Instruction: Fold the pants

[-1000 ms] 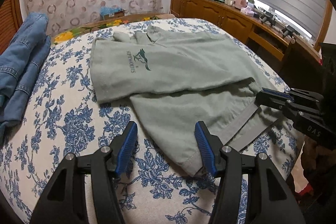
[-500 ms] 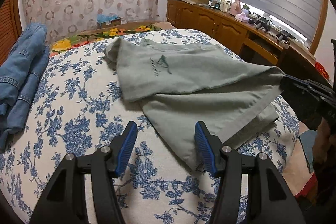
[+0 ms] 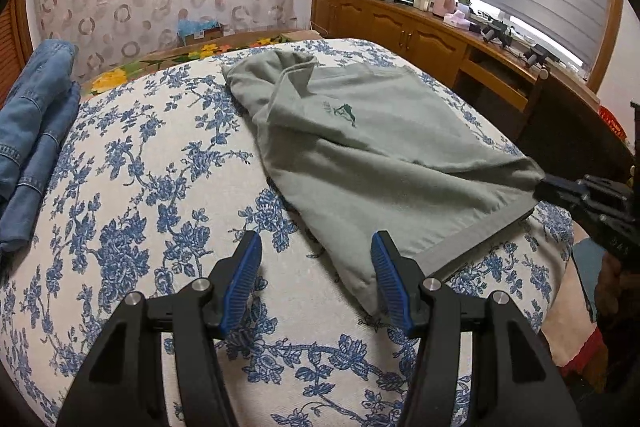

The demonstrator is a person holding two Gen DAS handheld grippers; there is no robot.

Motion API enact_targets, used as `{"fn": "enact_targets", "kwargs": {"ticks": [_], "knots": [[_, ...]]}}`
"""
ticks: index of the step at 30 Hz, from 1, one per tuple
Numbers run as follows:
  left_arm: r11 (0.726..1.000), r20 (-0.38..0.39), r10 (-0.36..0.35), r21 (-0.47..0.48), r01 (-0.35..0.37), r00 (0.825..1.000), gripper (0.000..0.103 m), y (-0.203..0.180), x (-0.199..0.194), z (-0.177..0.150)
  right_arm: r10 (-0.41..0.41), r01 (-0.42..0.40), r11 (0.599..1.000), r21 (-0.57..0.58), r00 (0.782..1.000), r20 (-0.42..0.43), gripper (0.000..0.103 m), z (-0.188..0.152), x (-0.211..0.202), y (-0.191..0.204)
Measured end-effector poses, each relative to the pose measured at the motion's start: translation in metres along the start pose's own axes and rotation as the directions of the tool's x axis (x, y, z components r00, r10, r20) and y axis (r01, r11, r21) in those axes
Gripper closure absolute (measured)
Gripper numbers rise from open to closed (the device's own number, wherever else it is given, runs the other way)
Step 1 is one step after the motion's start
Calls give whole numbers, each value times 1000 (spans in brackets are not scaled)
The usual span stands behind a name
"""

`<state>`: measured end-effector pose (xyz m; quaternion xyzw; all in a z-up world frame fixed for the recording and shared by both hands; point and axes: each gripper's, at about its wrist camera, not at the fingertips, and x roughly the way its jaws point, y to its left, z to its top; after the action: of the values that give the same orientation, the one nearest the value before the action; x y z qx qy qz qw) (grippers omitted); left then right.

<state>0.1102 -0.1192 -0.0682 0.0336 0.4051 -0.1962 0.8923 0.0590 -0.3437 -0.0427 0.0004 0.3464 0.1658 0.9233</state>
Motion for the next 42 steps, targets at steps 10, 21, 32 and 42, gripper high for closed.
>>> {"fn": "enact_targets", "kwargs": {"ticks": [10, 21, 32, 42], "knots": [[1000, -20, 17, -1, -17, 1000, 46, 0, 8, -5, 8, -7, 1000, 29, 1000, -29, 94, -8, 3, -6], [999, -13, 42, 17, -42, 999, 43, -3, 9, -6, -32, 31, 999, 32, 999, 16, 67, 9, -5, -9], [999, -19, 37, -28, -38, 999, 43, 13, -1, -2, 26, -25, 998, -51, 999, 25, 61, 44, 24, 22], [991, 56, 106, -83, -101, 993, 43, 48, -27, 9, 133, -131, 984, -125, 991, 8, 61, 82, 66, 65]]}}
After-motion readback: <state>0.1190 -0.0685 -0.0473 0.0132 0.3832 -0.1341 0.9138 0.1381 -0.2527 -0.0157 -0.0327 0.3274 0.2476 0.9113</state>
